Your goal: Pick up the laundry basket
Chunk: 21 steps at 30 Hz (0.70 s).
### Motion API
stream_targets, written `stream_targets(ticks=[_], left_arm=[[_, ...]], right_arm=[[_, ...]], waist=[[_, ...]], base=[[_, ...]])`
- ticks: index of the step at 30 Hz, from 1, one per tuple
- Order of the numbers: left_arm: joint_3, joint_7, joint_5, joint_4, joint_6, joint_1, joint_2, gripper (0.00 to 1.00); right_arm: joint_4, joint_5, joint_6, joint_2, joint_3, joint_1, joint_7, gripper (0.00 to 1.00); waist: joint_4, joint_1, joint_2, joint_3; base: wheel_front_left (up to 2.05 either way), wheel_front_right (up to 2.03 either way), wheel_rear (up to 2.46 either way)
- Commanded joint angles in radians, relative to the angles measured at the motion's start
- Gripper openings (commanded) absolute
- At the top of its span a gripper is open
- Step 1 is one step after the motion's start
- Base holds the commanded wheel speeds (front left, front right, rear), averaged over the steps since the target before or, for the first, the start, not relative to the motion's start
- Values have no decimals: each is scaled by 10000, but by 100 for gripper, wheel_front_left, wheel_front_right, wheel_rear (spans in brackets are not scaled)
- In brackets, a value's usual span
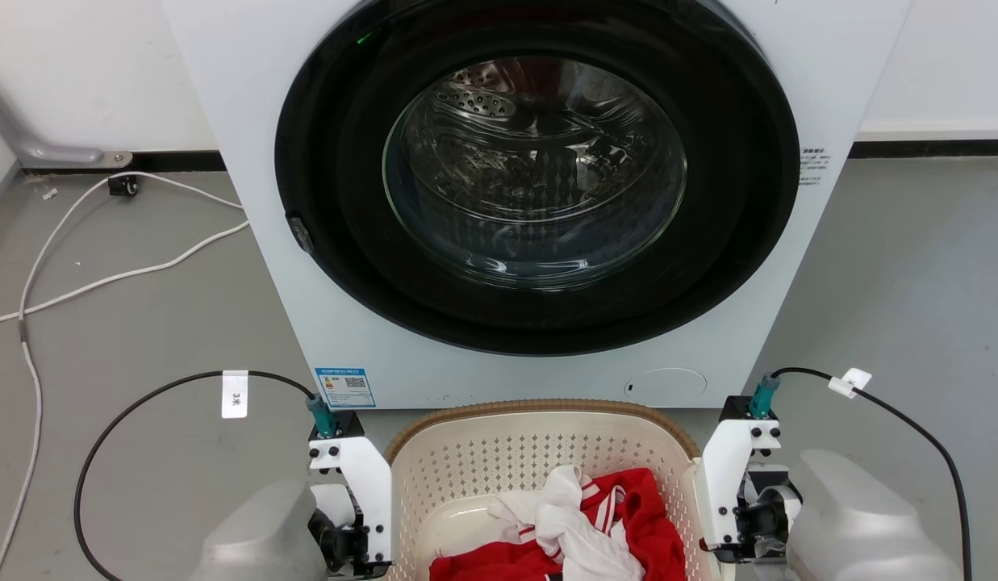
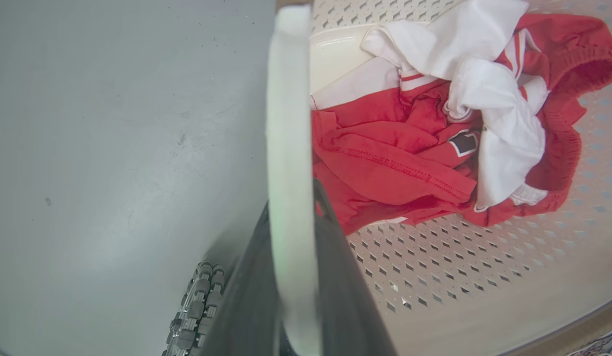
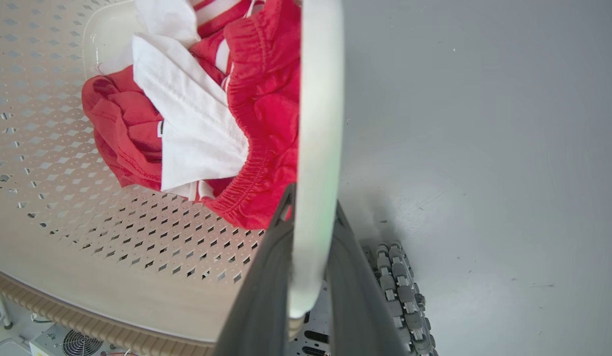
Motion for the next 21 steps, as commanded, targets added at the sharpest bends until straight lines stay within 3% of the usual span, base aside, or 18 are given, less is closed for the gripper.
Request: stream_targets(ticks=[1, 21], left_arm=[[-17, -59, -134, -250, -147, -138, -427, 0], [-165, -101, -285, -240, -147, -126, -433, 0]], right_arm=[[-176, 39, 166, 409, -70, -171, -33, 0], [-178, -59, 167, 433, -221, -161, -58, 0]], waist=[[-1, -1, 0, 3], [-17, -1, 0, 14]], base=[[0, 0, 0], [0, 0, 0]])
